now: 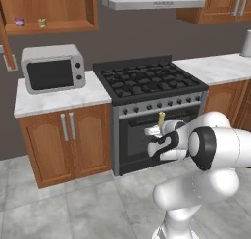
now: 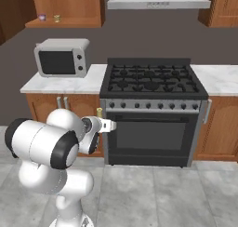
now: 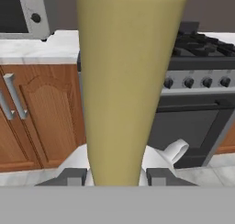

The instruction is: Pick the candle and candle from the dining table and place them in the open cabinet. Close the cabinet after placing the objects.

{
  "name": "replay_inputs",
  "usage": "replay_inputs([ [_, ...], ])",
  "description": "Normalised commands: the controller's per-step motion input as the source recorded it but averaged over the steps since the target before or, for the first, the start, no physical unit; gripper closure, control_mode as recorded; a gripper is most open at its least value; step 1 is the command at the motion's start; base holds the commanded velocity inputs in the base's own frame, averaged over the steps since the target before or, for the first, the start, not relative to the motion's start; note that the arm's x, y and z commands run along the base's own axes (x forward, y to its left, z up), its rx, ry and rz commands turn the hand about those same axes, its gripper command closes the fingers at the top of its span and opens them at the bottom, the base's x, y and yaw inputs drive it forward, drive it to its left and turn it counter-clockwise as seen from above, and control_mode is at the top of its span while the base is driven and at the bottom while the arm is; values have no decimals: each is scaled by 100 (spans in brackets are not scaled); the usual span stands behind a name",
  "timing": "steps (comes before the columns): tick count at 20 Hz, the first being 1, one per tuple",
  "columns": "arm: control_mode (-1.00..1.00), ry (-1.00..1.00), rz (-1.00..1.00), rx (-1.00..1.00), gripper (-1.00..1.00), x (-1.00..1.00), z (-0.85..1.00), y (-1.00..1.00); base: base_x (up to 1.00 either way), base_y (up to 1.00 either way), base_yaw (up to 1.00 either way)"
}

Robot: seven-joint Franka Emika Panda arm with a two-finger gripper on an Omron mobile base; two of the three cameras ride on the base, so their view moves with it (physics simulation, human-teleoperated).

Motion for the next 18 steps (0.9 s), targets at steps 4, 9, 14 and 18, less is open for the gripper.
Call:
replay_inputs([
  [4, 100, 0, 0, 0, 100, 0, 0, 0, 46, 94, -16],
  [9, 100, 0, 0, 0, 100, 0, 0, 0, 46, 83, -16],
  [14, 100, 0, 0, 0, 100, 0, 0, 0, 72, 34, -18],
  [18, 100, 0, 0, 0, 100, 0, 0, 0, 100, -4, -16],
])
